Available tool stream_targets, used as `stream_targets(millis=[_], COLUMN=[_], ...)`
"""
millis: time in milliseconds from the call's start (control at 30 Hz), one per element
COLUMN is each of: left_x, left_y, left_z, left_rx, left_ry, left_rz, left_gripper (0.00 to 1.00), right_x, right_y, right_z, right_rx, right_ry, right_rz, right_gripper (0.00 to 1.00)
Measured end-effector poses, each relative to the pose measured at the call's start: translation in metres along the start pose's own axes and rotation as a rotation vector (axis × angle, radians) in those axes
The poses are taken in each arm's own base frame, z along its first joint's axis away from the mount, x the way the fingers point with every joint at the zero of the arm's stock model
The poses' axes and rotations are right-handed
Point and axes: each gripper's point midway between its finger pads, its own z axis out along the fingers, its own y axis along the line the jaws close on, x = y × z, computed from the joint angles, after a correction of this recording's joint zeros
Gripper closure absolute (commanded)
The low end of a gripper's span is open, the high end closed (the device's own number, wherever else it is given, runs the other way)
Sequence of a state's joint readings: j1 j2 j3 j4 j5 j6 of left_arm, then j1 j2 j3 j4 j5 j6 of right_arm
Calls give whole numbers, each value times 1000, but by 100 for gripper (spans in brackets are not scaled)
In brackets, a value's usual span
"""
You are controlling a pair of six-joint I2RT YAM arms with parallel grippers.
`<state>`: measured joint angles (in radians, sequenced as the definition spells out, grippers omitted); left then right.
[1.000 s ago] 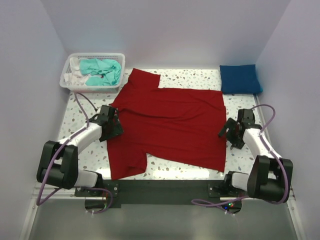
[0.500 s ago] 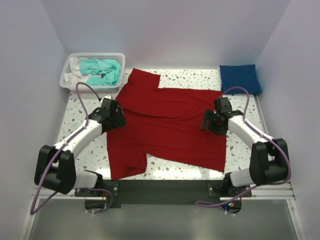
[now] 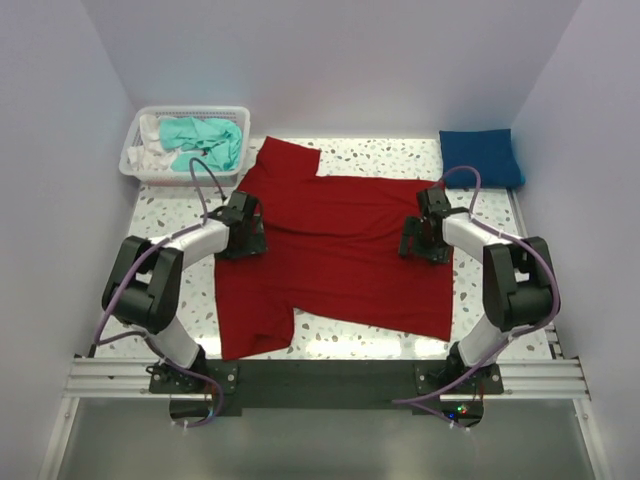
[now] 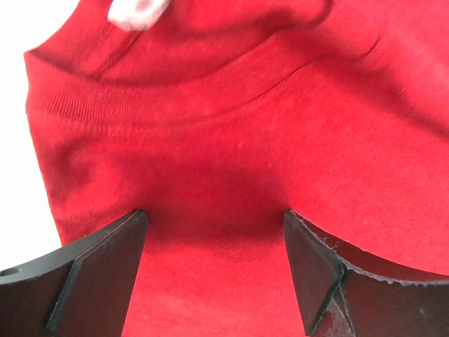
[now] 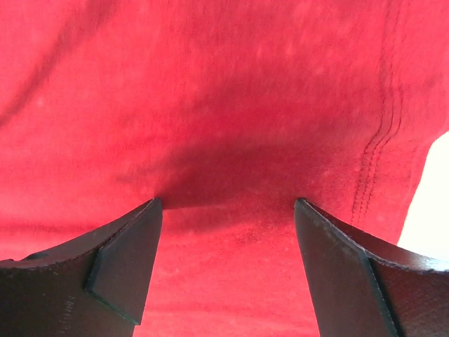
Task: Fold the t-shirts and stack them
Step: Flatten the tshirt out
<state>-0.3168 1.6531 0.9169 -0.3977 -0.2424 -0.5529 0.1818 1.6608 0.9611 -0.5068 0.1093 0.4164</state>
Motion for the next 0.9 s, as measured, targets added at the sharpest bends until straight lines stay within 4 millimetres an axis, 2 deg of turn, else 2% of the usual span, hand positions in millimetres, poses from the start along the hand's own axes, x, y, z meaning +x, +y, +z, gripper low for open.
stream_targets(millis=[100, 400, 500, 567, 667, 733, 833, 900], left_x=[-8, -44, -54, -58, -63, -66, -68, -59], left_y=[-4, -27, -32, -34, -34, -32, -24, -11], left_z=[6, 23, 23, 20, 8, -10, -46, -67], left_rx=[-7, 1, 7, 10, 13, 23, 47, 54], left_ry=[-5, -39, -52, -58, -74, -102, -166, -195], left_rz=[9, 7, 3, 2, 1, -6, -46, -77], left_gripper=[16, 14, 12, 11, 11, 11, 18, 26], right_x=[-12, -68, -83, -86, -86, -84, -77, -68], right_y=[-3, -18, -18, -17, -14, -11, -4, 0], right_z=[5, 23, 26, 26, 19, 9, -19, -40], right_rx=[25, 57, 58, 55, 44, 33, -5, -36], right_ry=[-9, -53, -69, -72, -75, -85, -123, -150], right_rz=[0, 53, 47, 42, 35, 28, 10, -1], right_gripper=[20, 19, 19, 19, 19, 19, 20, 20])
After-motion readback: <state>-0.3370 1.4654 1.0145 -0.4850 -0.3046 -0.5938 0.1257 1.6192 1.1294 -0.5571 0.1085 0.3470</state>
